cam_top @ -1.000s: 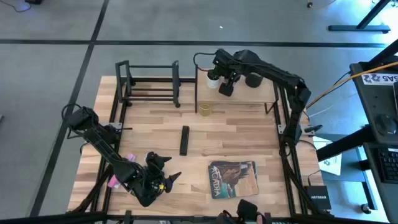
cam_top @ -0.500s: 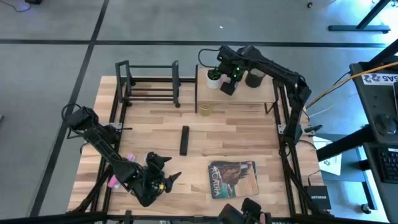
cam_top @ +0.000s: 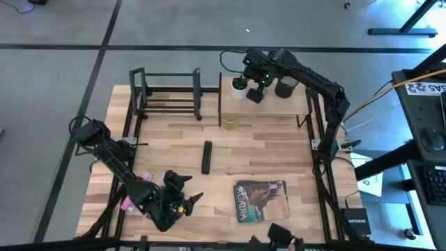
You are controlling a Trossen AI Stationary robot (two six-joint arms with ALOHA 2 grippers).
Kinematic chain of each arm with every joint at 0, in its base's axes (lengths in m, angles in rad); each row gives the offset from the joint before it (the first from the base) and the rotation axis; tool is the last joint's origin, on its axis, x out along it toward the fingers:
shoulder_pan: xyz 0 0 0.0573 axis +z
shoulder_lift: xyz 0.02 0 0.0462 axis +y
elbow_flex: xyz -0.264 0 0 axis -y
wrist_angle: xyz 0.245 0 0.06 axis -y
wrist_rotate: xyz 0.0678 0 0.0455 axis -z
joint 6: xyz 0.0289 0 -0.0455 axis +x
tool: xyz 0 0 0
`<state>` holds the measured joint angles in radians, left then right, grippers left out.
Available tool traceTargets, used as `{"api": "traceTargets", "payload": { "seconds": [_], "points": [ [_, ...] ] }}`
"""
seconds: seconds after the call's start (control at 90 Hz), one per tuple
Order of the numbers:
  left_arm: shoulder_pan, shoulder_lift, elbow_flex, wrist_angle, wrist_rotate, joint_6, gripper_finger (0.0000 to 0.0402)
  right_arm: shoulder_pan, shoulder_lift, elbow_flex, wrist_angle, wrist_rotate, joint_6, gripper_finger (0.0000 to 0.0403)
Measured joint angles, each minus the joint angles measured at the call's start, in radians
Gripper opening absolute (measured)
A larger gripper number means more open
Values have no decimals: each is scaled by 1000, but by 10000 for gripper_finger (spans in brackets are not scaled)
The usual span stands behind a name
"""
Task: Stock shelves
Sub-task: Put the white floral-patterned item under the shelf
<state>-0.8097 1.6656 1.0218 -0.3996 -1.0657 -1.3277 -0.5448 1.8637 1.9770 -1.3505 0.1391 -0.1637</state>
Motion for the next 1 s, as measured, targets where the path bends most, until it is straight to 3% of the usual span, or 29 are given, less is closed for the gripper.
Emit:
{"api": "traceTargets", "payload": {
  "seconds": [0.1,0.278,0.544,1.0],
  "points": [
    [0,0,0,0,0,-5,400,9,2,-18,16,5,28,392],
    [-1,0,0,0,0,-6,400,-21,3,-72,47,124,80,370],
    [-1,0,0,1,0,-5,400,-25,4,-115,180,90,85,335],
    [-1,0,0,0,0,-4,400,-16,4,-115,253,52,99,330]
  ]
}}
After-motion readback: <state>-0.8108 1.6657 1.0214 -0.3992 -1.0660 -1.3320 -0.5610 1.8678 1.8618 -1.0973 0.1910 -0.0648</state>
